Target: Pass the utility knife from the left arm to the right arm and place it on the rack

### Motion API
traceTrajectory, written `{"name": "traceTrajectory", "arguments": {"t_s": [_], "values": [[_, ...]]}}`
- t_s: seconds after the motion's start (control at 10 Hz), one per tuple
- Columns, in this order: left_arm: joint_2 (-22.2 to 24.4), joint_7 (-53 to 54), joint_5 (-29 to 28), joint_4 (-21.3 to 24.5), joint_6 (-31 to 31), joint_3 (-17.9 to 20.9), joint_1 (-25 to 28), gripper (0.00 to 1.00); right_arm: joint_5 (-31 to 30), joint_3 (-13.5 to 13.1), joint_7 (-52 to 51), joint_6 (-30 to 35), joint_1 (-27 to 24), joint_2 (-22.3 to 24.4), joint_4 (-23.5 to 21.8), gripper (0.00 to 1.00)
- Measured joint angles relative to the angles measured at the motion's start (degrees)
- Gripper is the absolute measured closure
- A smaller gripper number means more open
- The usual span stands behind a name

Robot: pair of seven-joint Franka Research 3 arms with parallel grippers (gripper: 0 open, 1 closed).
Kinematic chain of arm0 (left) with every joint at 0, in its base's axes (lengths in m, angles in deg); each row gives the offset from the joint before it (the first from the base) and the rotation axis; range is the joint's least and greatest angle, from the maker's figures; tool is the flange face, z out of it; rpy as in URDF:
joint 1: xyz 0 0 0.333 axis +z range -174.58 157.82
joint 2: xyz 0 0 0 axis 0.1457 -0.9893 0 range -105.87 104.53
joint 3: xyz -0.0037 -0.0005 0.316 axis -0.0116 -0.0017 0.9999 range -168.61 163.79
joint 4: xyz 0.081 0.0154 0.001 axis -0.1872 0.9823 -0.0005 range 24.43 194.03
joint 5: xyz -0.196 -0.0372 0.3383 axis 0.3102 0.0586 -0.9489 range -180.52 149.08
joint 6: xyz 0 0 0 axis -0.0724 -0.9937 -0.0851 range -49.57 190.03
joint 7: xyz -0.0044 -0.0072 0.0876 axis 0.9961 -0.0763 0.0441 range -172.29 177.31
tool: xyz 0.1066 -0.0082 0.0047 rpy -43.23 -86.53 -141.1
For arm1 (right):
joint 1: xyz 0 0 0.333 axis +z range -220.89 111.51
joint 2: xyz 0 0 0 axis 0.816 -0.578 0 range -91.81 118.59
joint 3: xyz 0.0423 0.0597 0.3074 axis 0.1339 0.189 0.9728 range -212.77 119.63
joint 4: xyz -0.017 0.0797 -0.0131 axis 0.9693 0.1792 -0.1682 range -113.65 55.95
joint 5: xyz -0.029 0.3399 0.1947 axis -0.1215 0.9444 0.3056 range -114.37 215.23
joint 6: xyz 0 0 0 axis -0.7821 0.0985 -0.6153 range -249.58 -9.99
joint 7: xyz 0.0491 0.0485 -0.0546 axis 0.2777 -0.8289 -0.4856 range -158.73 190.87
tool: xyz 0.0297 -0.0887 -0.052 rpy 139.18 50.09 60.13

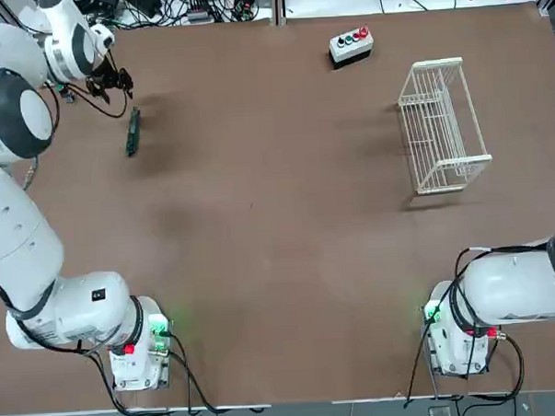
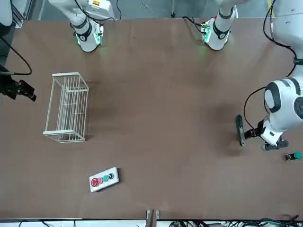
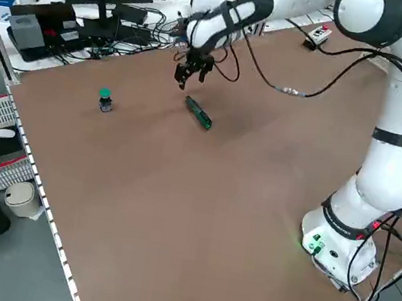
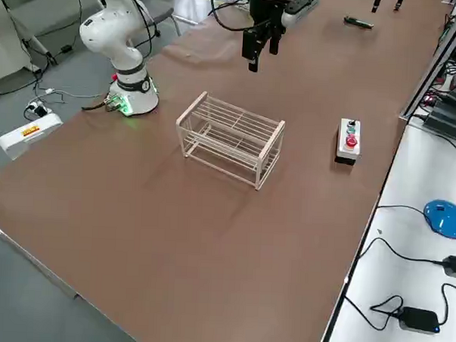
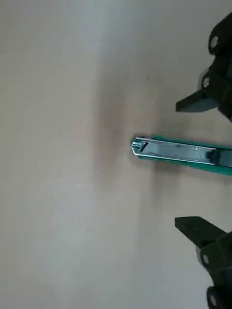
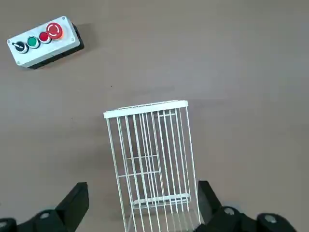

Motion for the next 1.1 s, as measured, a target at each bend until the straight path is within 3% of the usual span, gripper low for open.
{"name": "traceTrajectory", "arguments": {"t_s": [0.3, 1.1], "values": [[-1.79, -0.09, -0.01, 4.1, 7.78, -0.01, 0.0, 0.07, 0.0, 0.02, 0.0, 0.01, 0.02, 0.0, -0.02, 0.0], [-4.54, -0.24, -0.03, 4.72, 11.63, -0.04, 0.0, 0.18, 0.0, 0.23, -0.01, 0.0, 0.29, -0.04, -0.06, 0.0]]}}
